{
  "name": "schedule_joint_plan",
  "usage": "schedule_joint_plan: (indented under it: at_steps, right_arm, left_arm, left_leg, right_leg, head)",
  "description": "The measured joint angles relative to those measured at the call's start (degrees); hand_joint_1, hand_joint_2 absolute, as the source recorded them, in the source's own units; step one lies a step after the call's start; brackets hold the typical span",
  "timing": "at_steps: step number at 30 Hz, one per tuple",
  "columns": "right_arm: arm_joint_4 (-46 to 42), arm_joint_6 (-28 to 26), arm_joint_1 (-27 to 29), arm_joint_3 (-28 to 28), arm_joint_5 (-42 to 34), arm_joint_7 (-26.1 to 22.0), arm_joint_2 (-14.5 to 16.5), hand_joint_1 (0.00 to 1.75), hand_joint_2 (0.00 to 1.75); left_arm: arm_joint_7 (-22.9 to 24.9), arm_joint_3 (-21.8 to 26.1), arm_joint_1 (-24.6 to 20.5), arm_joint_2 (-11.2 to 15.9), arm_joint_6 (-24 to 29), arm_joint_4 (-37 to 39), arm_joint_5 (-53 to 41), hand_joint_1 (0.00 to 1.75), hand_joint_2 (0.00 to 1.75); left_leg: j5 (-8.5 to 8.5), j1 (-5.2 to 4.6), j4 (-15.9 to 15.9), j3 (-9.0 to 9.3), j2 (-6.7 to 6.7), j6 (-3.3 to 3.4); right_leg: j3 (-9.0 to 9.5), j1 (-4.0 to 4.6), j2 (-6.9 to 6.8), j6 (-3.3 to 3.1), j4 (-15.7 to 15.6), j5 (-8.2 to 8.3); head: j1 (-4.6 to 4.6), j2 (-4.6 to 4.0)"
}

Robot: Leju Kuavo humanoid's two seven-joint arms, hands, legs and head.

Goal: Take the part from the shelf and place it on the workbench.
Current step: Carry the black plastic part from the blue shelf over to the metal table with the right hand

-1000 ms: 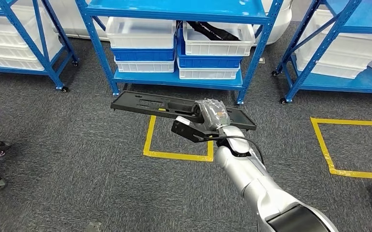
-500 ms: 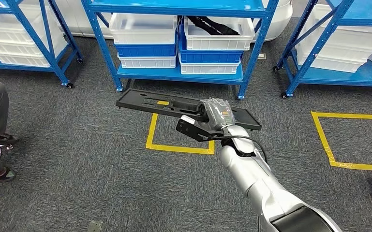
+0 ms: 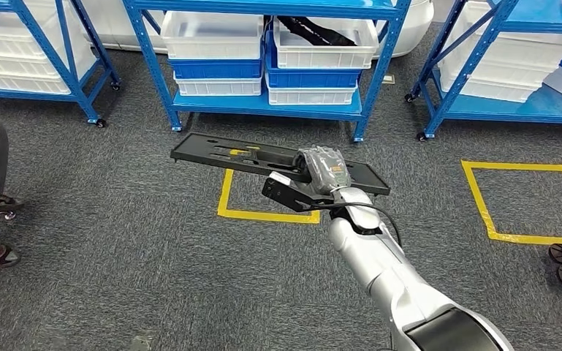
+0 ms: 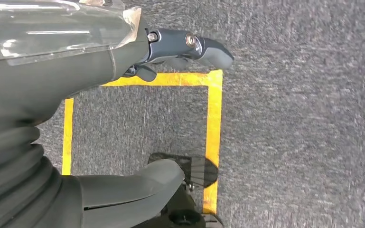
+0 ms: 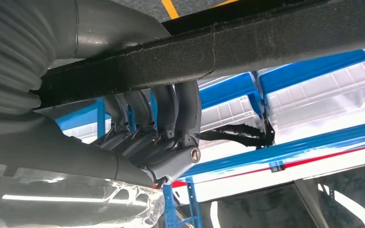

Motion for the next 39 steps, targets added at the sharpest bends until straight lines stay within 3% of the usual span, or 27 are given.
schedule_joint_plan:
  at_steps: [2,4,6,7,8,10,12,14,16,18,19,21,22,23,26,27,31,33,36,37,38,39]
  right_arm:
    - [0.0,0.0,0.0,-0.2,0.1,0.0,-0.1,1.66,1.75]
    - [0.0,0.0,0.1,-0.4,0.1,0.0,-0.2,1.66,1.75]
    - [0.0,0.0,0.3,-0.6,0.1,0.0,-0.4,1.66,1.75]
    - [0.0,0.0,0.4,-0.7,0.1,0.0,-0.5,1.66,1.75]
    - [0.0,0.0,0.4,-0.7,0.1,0.0,-0.5,1.66,1.75]
    - [0.0,0.0,0.3,-0.8,0.1,0.0,-0.5,1.66,1.75]
    - [-0.1,0.0,0.1,-0.8,0.1,0.0,-0.4,1.66,1.75]
    - [-0.2,0.0,0.1,-0.8,0.2,0.0,-0.5,1.66,1.75]
    - [-0.2,0.0,0.3,-0.8,0.4,0.0,-0.4,1.66,1.75]
    - [-0.3,0.0,0.3,-0.8,0.6,0.0,-0.3,1.66,1.75]
    - [-0.3,0.0,0.4,-0.8,0.7,0.1,-0.2,1.66,1.75]
    - [-0.3,0.0,0.8,-0.8,0.7,0.1,-0.2,1.66,1.75]
    - [-0.3,0.0,0.9,-0.8,0.8,0.1,-0.2,1.66,1.75]
    - [-0.3,0.0,1.1,-0.8,0.8,0.2,-0.2,1.66,1.75]
    - [-0.6,0.0,1.2,-0.9,1.1,0.4,-0.3,1.66,1.75]
    - [-0.8,0.0,1.2,-1.0,1.1,0.4,-0.3,1.66,1.75]
    - [-1.3,0.0,1.2,-1.1,1.2,0.5,-0.5,1.66,1.75]
    - [-1.4,0.0,1.1,-1.2,1.1,0.5,-0.6,1.66,1.75]
    - [-1.5,-0.1,1.3,-1.3,1.1,0.5,-0.9,1.66,1.75]
    - [-1.5,-0.2,1.4,-1.3,1.1,0.5,-1.0,1.66,1.75]
    - [-1.6,-0.2,1.5,-1.4,1.1,0.4,-1.0,1.66,1.75]
    - [-1.9,-0.2,1.6,-1.5,1.0,0.3,-1.1,1.66,1.75]
  left_arm:
    - [0.0,0.0,0.0,0.0,0.1,0.0,0.0,0.00,1.75]
    - [0.0,0.0,0.0,0.1,0.1,0.0,0.0,0.00,1.75]
    - [0.0,0.0,0.0,0.0,0.1,0.0,0.0,0.00,1.75]
    - [0.0,0.0,0.0,0.0,0.1,0.0,0.0,0.00,1.75]
    - [0.0,0.0,0.0,0.0,0.1,0.0,0.0,0.00,1.75]
    - [0.0,0.0,0.0,0.0,0.1,0.0,0.0,0.00,1.75]
    - [-0.1,0.0,0.0,-0.1,0.1,0.0,0.0,0.00,1.75]
    - [-0.1,0.0,0.0,-0.1,0.1,0.0,0.0,0.00,1.75]
    - [-0.2,0.0,0.1,-0.1,0.1,0.0,-0.1,0.00,1.75]
    - [-0.2,0.1,0.1,0.0,0.0,0.0,-0.1,0.00,1.75]
    - [-0.3,0.1,0.2,0.0,0.0,0.0,-0.1,0.00,1.75]
    - [-0.3,0.3,0.2,0.0,-0.1,0.0,-0.1,0.00,1.75]
    - [-0.3,0.3,0.2,0.0,-0.1,0.0,-0.1,0.00,1.75]
    - [-0.3,0.4,0.2,0.0,-0.1,0.0,-0.2,0.00,1.75]
    - [-0.3,0.4,0.2,0.0,-0.2,0.0,-0.2,0.00,1.75]
    - [-0.3,0.5,0.1,0.0,-0.3,0.0,-0.2,0.00,1.75]
    - [-0.4,0.6,0.1,-0.1,-0.3,0.0,-0.2,0.00,1.75]
    - [-0.4,0.6,0.1,-0.1,-0.3,0.0,-0.2,0.00,1.75]
    - [-0.9,0.6,0.1,0.0,-0.3,0.0,-0.4,0.00,1.75]
    - [-1.2,0.6,0.1,0.0,-0.4,0.0,-0.5,0.00,1.75]
    - [-1.6,0.6,0.1,0.0,-0.4,0.0,-0.6,0.00,1.75]
    - [-1.8,0.6,0.1,0.0,-0.4,0.0,-0.6,0.00,1.75]
  left_leg:
    - [0.84,0.03,-0.4,-0.57,0.10,1.30]
    - [1.65,0.02,-0.5,-1.49,0.15,2.10]
    - [2.49,0.05,-0.5,-2.54,0.14,2.14]
    - [2.93,0.11,-0.5,-3.03,0.13,2.01]
    - [3.34,0.19,-0.5,-3.44,0.12,1.81]
    - [4.06,0.29,-0.5,-4.01,0.12,1.25]
    - [4.75,0.18,-0.6,-4.32,0.15,0.44]
    - [5.57,0.13,-1.0,-4.40,0.16,-0.36]
    - [5.14,0.36,-0.7,-4.96,0.17,-0.88]
    - [1.34,0.51,3.8,-7.01,0.14,-1.06]
    - [-1.36,0.48,7.8,-8.47,0.09,-1.11]
    - [-4.92,0.45,14.9,-10.48,-0.03,-1.30]
    - [-5.19,0.45,15.8,-10.12,-0.02,-1.34]
    - [-4.44,0.47,14.1,-8.49,0.00,-1.32]
    - [-1.21,0.47,3.0,-0.90,-0.01,-1.02]
    - [-0.79,0.36,0.8,0.32,-0.04,-0.74]
    - [0.57,-0.38,-0.2,-0.15,-0.01,1.36]
    - [1.52,-0.37,-0.5,-1.00,0.13,2.42]
    - [2.76,-0.42,-0.5,-2.71,0.17,2.70]
    - [3.18,-0.41,-0.5,-3.22,0.18,2.61]
    - [3.57,-0.41,-0.5,-3.67,0.17,2.47]
    - [3.93,-0.40,-0.5,-4.03,0.17,2.30]
  right_leg:
    - [-1.73,-0.15,0.03,0.14,3.0,-2.04]
    - [-4.85,-0.46,0.06,-0.07,10.6,-6.03]
    - [-6.77,-0.70,0.09,0.31,16.9,-8.67]
    - [-6.19,-0.79,0.09,0.73,17.0,-8.81]
    - [-4.33,-0.91,0.09,1.22,14.6,-8.14]
    - [1.42,-1.13,0.09,1.88,5.6,-6.05]
    - [4.87,-0.73,0.22,1.70,-0.3,-4.70]
    - [4.82,-0.13,0.35,1.02,-1.1,-4.04]
    - [4.39,-0.94,0.26,0.03,-1.3,-3.01]
    - [3.68,-1.67,0.08,-1.12,-1.5,-1.82]
    - [3.09,-1.43,0.00,-1.50,-1.5,-1.35]
    - [2.03,-1.04,-0.09,-1.74,-1.3,-0.60]
    - [1.55,-0.92,-0.11,-1.64,-1.2,-0.30]
    - [1.15,-0.88,-0.11,-1.52,-1.1,-0.05]
    - [0.35,-0.58,-0.03,-0.97,-0.6,0.49]
    - [0.13,-0.34,-0.01,-0.67,-0.4,0.69]
    - [-1.18,0.11,0.01,0.86,0.6,0.96]
    - [-3.34,-0.07,0.04,0.74,5.1,-1.93]
    - [-7.02,-0.38,0.12,0.64,16.1,-7.65]
    - [-6.88,-0.40,0.13,0.91,17.3,-8.37]
    - [-5.51,-0.47,0.13,1.23,16.1,-8.24]
    - [-3.00,-0.52,0.12,1.49,12.6,-7.47]
  head:
    - [0.18,0.00]
    - [0.41,0.00]
    - [0.50,0.00]
    - [0.54,0.00]
    - [0.62,0.00]
    - [0.78,-0.01]
    - [0.79,0.00]
    - [0.74,0.00]
    - [0.58,0.00]
    - [0.12,-0.01]
    - [-0.11,-0.01]
    - [-0.27,-0.01]
    - [-0.28,0.00]
    - [-0.32,-0.01]
    - [-0.41,0.00]
    - [-0.28,0.00]
    - [0.17,0.00]
    - [0.46,0.00]
    - [0.86,0.00]
    - [0.90,0.00]
    - [0.95,-0.01]
    - [0.98,-0.01]
